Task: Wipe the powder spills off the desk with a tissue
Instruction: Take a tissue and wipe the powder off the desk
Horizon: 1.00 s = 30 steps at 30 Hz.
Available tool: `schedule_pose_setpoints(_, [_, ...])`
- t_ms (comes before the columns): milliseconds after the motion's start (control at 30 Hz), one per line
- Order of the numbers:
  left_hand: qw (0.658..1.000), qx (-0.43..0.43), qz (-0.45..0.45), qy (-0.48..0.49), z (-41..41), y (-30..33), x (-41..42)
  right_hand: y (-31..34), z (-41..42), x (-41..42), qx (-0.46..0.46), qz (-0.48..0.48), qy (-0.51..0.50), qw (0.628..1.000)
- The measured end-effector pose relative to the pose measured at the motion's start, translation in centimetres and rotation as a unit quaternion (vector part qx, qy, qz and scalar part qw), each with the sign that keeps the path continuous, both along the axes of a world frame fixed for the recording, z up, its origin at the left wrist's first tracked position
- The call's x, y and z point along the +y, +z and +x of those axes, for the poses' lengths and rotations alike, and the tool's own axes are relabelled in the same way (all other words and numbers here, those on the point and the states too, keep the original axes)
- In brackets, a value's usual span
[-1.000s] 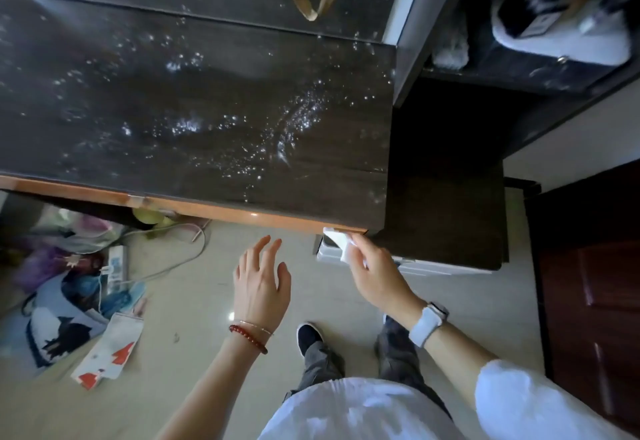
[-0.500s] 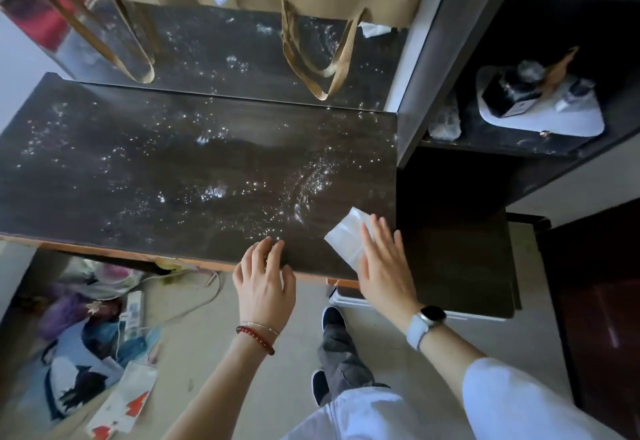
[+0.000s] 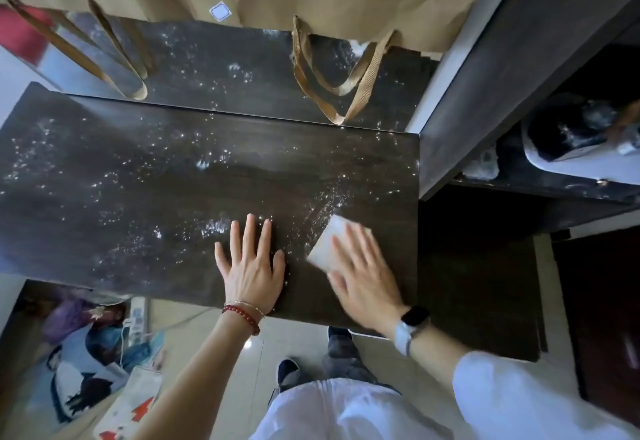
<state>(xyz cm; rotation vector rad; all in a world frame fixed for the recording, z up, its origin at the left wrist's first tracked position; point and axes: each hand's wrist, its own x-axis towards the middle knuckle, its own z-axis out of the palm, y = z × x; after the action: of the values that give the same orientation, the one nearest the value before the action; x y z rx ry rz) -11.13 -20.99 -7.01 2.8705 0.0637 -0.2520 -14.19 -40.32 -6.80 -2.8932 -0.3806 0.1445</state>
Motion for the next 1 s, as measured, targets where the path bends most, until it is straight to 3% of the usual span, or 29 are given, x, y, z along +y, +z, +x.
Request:
schedule_pose_setpoints(67, [1.000, 0.016, 0.008, -0.012, 0.9, -0.1, 0.6, 0.0, -3.1, 1.5, 0.035, -0.011, 0.105, 0.994])
schedule_pose_setpoints(100, [0.999, 0.022, 0.014, -0.019, 1.2, -0.2, 0.8, -0.1, -3.4, 1.4, 0.047, -0.015, 0.111, 0.993])
schedule_pose_setpoints(200, [0.999, 0.022, 0.031, -0.030, 1.8, 0.0, 1.2, 0.0, -0.9, -0.3, 0.031, -0.038, -0.045, 0.998])
schedule_pose_setpoints(300, [0.999, 0.013, 0.017, -0.032, 2.1, 0.5, 1.5, 0.5, 3.5, -2.3, 0.047, -0.029, -0.246, 0.968])
schedule_pose_setpoints(400, [0.998, 0.025, 0.012, -0.061, 2.6, 0.8, 2.5, 0.4, 5.6, -1.1, 0.057, -0.008, -0.315, 0.947])
schedule_pose_setpoints(467, [0.995, 0.036, 0.016, -0.091, 3.1, 0.9, 3.2, 0.3, 4.2, 1.9, 0.044, 0.001, -0.240, 0.970])
schedule_pose_setpoints(600, [0.991, 0.037, 0.018, -0.126, 3.6, 1.1, 4.4, 0.3, -1.9, 8.3, 0.045, -0.002, 0.015, 0.999])
schedule_pose_setpoints(667, [0.989, 0.039, 0.014, -0.138, 3.8, 1.0, 4.6, 0.5, -2.8, 7.1, 0.049, -0.018, 0.030, 0.998])
schedule_pose_setpoints(767, [0.989, 0.048, 0.006, -0.140, 3.9, 1.0, 4.6, 0.7, -2.0, 2.8, 0.032, -0.035, -0.142, 0.989])
schedule_pose_setpoints(867, [0.988, 0.049, 0.006, -0.145, 3.8, 0.9, 4.7, 0.8, -0.8, 0.5, 0.057, -0.028, -0.333, 0.941])
schedule_pose_setpoints(1000, [0.986, 0.053, 0.011, -0.159, 3.9, 0.9, 4.7, 0.9, -5.5, 3.3, 0.067, -0.010, -0.430, 0.900])
